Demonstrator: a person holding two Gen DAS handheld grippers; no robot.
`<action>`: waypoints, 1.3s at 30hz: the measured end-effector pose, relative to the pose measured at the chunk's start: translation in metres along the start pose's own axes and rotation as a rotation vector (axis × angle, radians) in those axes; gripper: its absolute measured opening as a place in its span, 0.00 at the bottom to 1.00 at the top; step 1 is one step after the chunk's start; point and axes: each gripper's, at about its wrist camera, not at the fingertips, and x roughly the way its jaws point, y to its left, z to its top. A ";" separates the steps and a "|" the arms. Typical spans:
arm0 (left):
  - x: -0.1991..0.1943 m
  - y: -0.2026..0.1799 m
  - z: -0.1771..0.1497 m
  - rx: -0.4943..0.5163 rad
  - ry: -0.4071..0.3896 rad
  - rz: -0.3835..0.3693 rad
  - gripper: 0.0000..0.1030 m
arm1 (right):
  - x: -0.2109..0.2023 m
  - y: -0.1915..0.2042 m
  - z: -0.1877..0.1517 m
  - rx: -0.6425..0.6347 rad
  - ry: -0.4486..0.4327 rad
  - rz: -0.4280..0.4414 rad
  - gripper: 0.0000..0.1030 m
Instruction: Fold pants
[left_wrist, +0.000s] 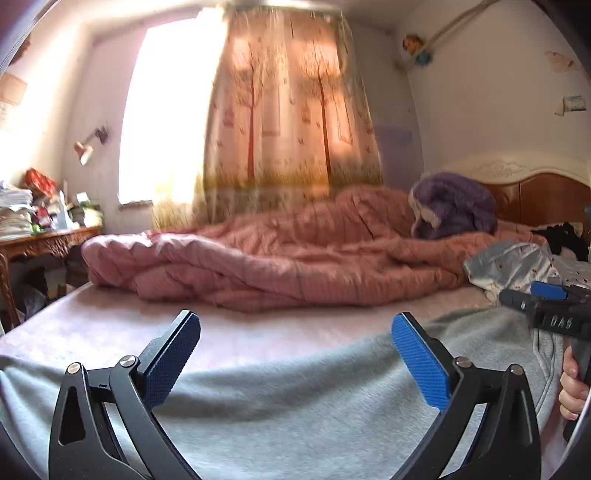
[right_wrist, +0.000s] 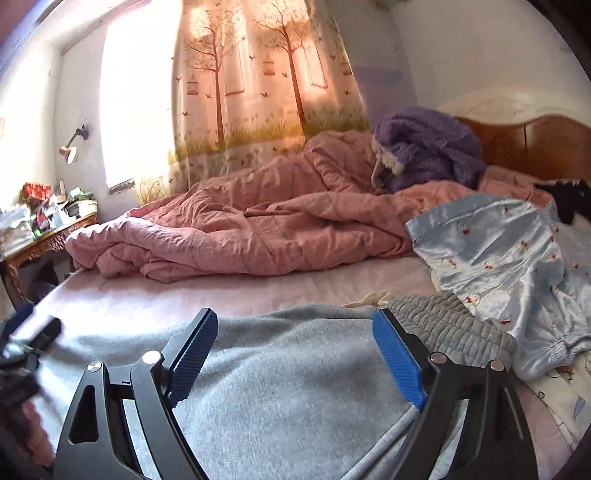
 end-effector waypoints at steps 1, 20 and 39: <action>-0.004 0.002 0.000 0.013 -0.007 0.022 1.00 | -0.003 0.004 -0.003 -0.024 -0.009 -0.016 0.85; -0.072 0.065 -0.018 -0.022 0.076 0.187 1.00 | -0.048 0.035 -0.037 -0.130 -0.083 0.015 0.99; -0.120 0.100 -0.093 -0.021 0.248 0.258 0.80 | -0.091 0.046 -0.093 -0.062 0.053 0.217 0.87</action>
